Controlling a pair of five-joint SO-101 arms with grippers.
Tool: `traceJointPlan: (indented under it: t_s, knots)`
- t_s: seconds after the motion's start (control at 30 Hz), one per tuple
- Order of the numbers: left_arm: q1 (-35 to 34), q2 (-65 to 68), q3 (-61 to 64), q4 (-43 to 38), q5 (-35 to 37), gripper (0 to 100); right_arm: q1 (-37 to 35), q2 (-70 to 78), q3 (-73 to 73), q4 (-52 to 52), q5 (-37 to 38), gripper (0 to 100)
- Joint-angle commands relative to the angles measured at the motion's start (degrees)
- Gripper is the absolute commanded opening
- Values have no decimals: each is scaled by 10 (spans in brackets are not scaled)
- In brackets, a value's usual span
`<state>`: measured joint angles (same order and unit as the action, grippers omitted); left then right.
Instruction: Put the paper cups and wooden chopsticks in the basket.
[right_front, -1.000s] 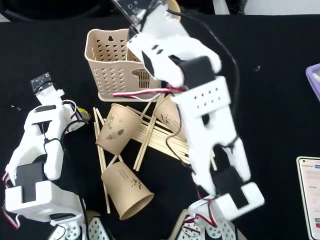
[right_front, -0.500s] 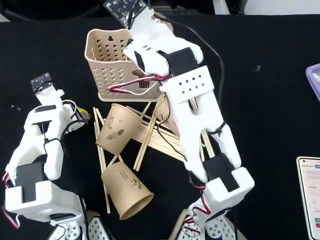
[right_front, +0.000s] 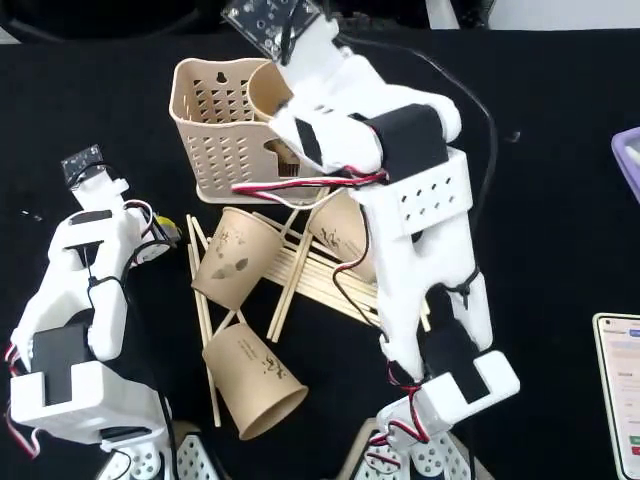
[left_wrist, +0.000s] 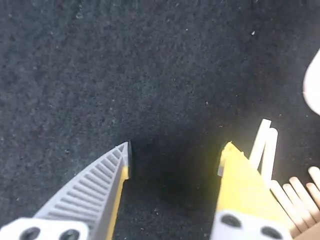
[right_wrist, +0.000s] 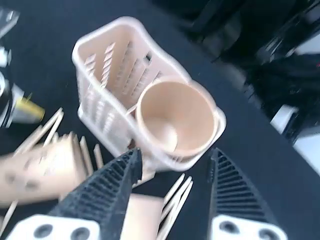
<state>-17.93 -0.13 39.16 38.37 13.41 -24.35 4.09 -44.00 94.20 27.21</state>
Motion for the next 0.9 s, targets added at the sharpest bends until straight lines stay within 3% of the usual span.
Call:
traceJointPlan:
  t_s: [0.0, 0.33, 0.63, 0.87]
  knots:
    - [7, -17, -1, -12, 7, 292, -22, -33, -28, 63, 9, 212]
    - [3, -17, -1, -12, 11, 292, -98, -81, 192, 21, -21, 212]
    - [2, -17, -2, -12, 11, 292, -115, -160, 592, -295, -35, 212]
    - [3, -17, -4, -12, 11, 292, -121, -174, 662, -391, -40, 213]
